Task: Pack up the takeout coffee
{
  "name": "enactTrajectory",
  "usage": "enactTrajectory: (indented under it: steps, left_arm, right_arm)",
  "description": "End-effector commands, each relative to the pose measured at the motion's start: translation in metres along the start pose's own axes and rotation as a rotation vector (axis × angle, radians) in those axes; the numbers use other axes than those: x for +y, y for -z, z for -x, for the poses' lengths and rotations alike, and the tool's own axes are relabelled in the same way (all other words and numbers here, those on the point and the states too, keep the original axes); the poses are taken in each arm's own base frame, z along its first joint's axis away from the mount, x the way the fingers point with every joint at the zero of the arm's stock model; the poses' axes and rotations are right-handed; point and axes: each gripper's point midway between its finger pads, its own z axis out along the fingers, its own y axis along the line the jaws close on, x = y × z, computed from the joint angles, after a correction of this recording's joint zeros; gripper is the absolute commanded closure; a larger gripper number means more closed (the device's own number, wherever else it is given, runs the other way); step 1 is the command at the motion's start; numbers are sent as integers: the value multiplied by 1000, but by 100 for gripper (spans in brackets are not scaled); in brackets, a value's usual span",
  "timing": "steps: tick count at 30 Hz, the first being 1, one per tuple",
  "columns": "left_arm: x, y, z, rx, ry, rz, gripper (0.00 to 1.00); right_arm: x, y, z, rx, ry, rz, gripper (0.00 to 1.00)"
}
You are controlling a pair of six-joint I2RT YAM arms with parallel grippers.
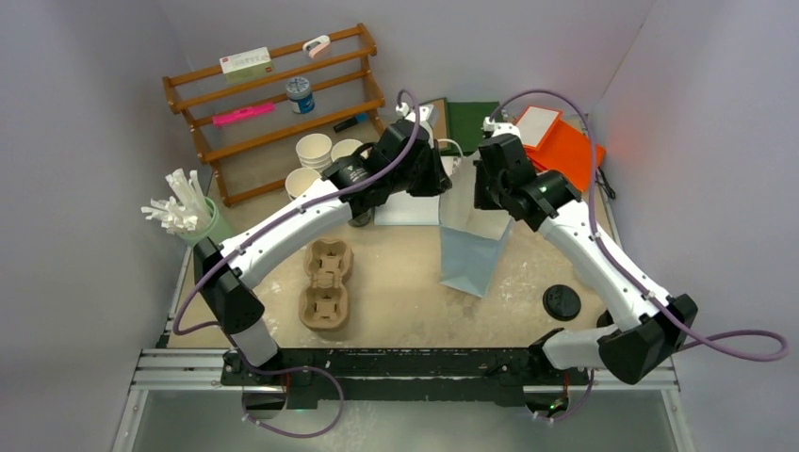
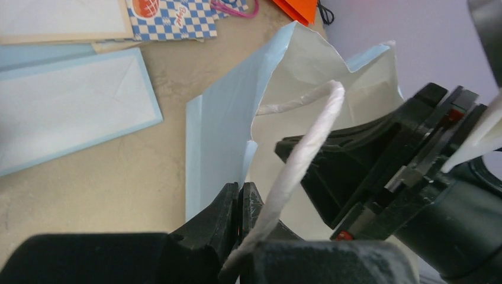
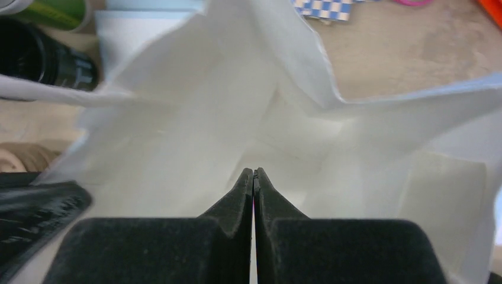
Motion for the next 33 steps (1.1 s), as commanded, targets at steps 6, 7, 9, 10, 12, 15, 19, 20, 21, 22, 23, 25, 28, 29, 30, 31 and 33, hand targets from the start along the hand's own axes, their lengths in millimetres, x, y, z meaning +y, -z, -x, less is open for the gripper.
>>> enactTrajectory:
  steps: [6,7,9,10,12,15,19,20,21,22,23,25,28,29,30,31,33]
  left_arm:
    - [-31,22,23,-65,58,-129,100]
    - [-31,23,24,-69,59,-129,100]
    - [-30,22,23,-70,66,-129,100]
    - [-30,22,23,-74,69,-129,100]
    - [-27,21,21,-82,86,-125,100]
    - [-21,19,18,-95,120,-112,100]
    - [-15,19,20,-123,157,-84,100]
    - [-13,19,21,-128,161,-75,100]
    - [-11,19,23,-138,166,-62,100]
    - [-9,19,23,-142,173,-56,100]
    - [-7,19,23,-152,182,-44,100]
    - [-3,19,23,-167,202,-33,100]
    - [-1,18,24,-184,219,-30,100]
    - [-1,17,25,-186,219,-32,100]
    - [-2,16,25,-188,222,-34,100]
    - [-3,16,25,-190,225,-38,100]
    - [-4,17,25,-194,227,-46,100]
  right_arm:
    - [44,3,-11,26,70,280,100]
    - [44,2,-15,48,54,278,100]
    - [41,-2,-21,75,24,250,100]
    - [39,-4,-23,87,19,230,100]
    - [30,-7,-33,127,-42,161,100]
    - [26,-10,-44,140,-120,128,100]
    - [27,-12,-54,152,-156,143,100]
    - [28,-13,-58,168,-155,143,100]
    - [28,-13,-61,185,-153,141,100]
    - [28,-12,-64,203,-153,137,100]
    - [28,-11,-66,213,-153,141,100]
    - [33,-8,-68,216,-145,184,100]
    - [42,-2,-73,209,-129,269,100]
    - [43,-2,-78,221,-129,280,100]
    - [43,-2,-84,243,-127,288,100]
    - [43,-3,-90,261,-125,285,100]
    - [42,-5,-101,308,-116,283,100]
